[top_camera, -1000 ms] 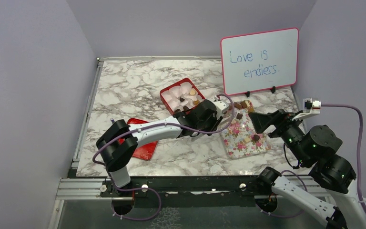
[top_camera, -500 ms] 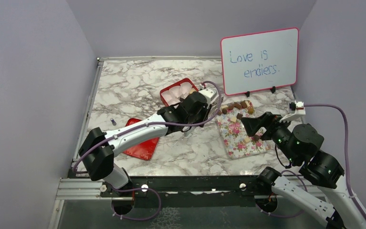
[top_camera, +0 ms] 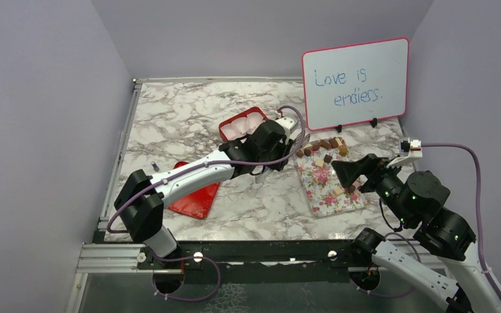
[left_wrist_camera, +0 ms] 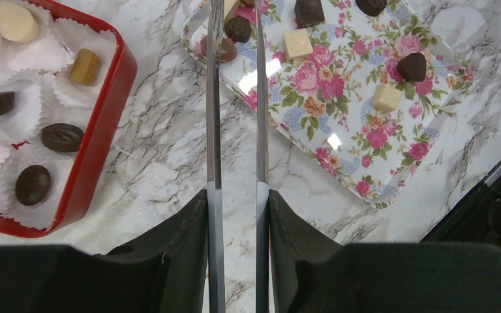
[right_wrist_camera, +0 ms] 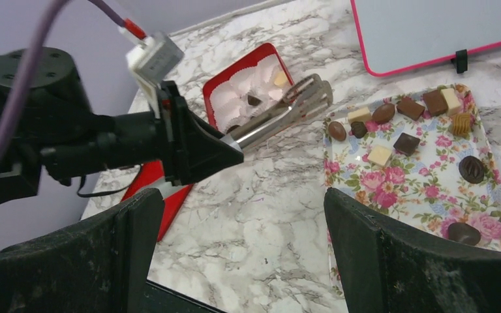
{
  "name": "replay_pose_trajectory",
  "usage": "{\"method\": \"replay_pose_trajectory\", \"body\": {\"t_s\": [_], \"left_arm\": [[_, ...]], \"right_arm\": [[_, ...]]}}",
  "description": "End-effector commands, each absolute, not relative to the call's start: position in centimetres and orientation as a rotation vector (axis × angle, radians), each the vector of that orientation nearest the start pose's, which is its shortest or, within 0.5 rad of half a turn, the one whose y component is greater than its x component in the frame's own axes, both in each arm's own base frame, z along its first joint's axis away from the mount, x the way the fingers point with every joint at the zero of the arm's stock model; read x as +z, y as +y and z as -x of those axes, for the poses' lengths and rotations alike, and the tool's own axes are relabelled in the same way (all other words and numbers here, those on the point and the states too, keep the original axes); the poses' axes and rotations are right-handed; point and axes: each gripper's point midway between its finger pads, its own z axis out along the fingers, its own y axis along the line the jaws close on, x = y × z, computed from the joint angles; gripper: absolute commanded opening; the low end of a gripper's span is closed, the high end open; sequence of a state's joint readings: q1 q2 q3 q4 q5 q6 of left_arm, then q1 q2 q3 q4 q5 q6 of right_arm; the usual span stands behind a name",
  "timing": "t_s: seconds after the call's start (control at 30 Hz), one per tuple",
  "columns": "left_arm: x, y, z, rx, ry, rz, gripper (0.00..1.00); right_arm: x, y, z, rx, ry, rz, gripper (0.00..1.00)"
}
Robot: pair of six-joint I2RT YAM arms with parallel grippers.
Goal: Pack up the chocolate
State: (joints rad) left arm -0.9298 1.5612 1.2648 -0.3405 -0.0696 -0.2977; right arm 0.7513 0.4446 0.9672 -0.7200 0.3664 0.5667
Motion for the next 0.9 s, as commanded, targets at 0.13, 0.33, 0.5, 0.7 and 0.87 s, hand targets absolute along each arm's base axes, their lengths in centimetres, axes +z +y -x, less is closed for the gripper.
{"method": "replay_pose_trajectory", "body": {"t_s": [0.13,0.33,0.5,0.7,0.87], "left_arm": [[15.9,-41.0,-26.0,-0.678,2.219,-0.723,0.36],[13.3,-42.3,-25.2,-0.671,2.256,-0.762,0.36],[12.1,-43.0,-24.4,-0.697,2.259,-0.801,0.37],[10.8,-43.8,-24.1,-0.719,2.277,-0.841,0.4],[9.8,-44.1,-23.9,-0.72,2.289,-0.865,0.41]], "right_arm": [[34.9,8.1,-16.3,0.61,1.725,-0.144,0.98],[34.5,7.3,-16.2,0.588,1.732,-0.188,0.97],[33.9,7.5,-16.2,0.6,1.738,-0.19,0.97],[34.0,7.2,-16.0,0.602,1.728,-0.197,0.97],[34.1,7.0,-15.9,0.597,1.721,-0.201,0.97]]}}
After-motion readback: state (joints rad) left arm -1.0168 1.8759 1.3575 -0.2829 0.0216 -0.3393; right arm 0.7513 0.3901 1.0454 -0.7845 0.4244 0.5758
